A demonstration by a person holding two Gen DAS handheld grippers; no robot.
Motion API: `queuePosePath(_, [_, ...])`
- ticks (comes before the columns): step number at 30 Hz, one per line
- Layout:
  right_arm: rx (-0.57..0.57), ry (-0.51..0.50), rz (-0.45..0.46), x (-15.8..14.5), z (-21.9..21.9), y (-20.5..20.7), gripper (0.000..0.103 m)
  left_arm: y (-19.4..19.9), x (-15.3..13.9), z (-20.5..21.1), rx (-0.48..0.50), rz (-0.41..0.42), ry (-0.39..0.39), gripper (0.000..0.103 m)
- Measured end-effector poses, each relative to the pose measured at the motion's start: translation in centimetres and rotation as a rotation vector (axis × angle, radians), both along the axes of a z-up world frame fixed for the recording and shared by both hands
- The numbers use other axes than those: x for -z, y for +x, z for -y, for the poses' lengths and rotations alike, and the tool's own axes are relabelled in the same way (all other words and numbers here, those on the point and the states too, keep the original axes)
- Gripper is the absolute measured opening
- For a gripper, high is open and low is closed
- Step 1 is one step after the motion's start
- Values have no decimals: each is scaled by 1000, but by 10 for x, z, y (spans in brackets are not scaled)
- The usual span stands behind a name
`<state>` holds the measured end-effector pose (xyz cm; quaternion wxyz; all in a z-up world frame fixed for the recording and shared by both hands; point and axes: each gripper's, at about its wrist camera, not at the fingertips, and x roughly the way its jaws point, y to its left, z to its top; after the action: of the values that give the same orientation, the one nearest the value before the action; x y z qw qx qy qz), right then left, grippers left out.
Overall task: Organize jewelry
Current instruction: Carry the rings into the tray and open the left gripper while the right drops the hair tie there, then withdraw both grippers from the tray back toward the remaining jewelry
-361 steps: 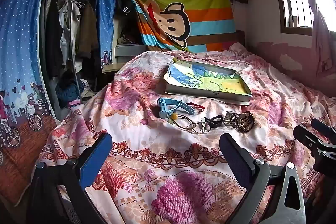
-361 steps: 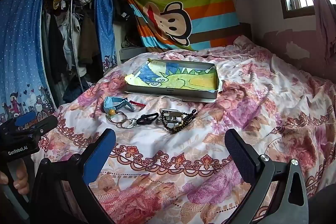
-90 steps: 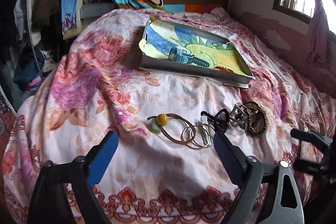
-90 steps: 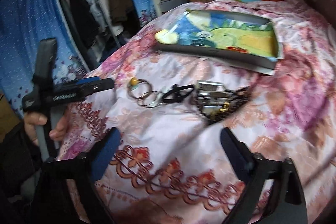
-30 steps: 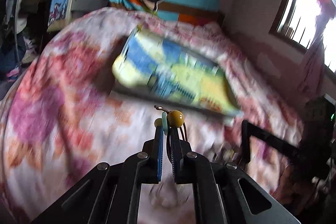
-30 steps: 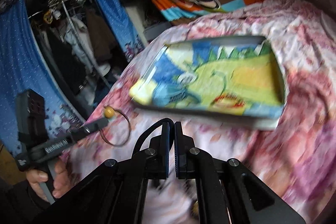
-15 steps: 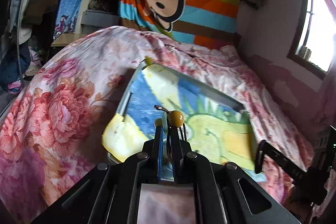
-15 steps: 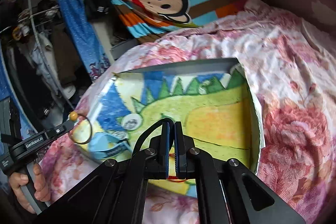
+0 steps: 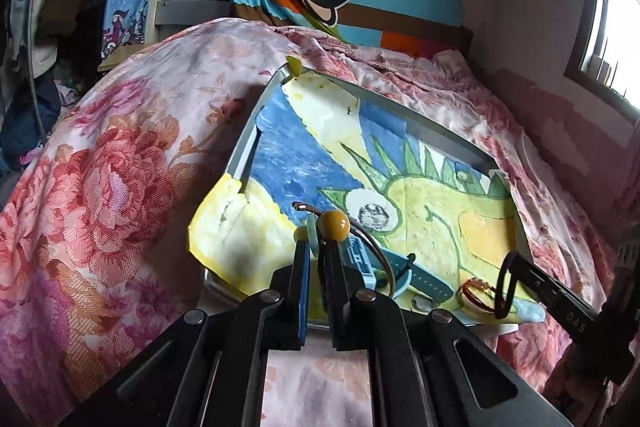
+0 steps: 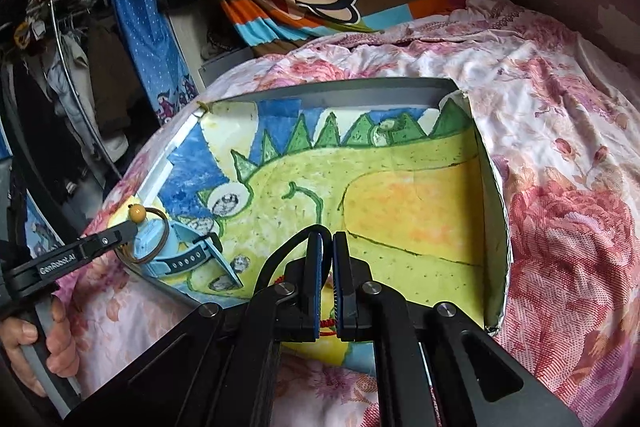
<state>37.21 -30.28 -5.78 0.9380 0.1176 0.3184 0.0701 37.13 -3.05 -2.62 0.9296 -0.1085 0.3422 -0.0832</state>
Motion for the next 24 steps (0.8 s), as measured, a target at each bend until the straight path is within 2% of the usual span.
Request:
queuePosePath(3, [13,5,-20,3,3,1,8,1,0,5,14,-16,19,8])
queuePosePath(5, [23,7,-27,3,5,1,21,0,0,7,14,-21,30,10])
queuePosePath(7, [32,7,-20,3,6,-1,41,-1,0,8,3,-26,41,14])
queuePosePath(11, [38,6,-16,-1,6,-4,41,-1,-2,6,-1,-32,31,24])
queuePosePath(13, [44,3,-13,-4,5,-8,43,-3,-4,5,-1,-27,22,34])
queuePosePath(14, [47,2,-9,-6,5,-10,46,-6,-6,4,-1,-22,12,50])
queuePosePath(15, [52,4,0,-10,5,-15,54,-9,-8,4,-6,-12,-1,69])
queuePosePath(17, [61,5,23,-17,5,-24,61,-20,-16,0,-31,36,-36,82])
queuePosePath(20, [70,3,63,-31,6,-41,74,-33,-30,-1,-24,62,-54,84])
queuePosePath(24, [56,18,134,-53,4,-73,90,-55,-49,-1,-37,115,-48,98])
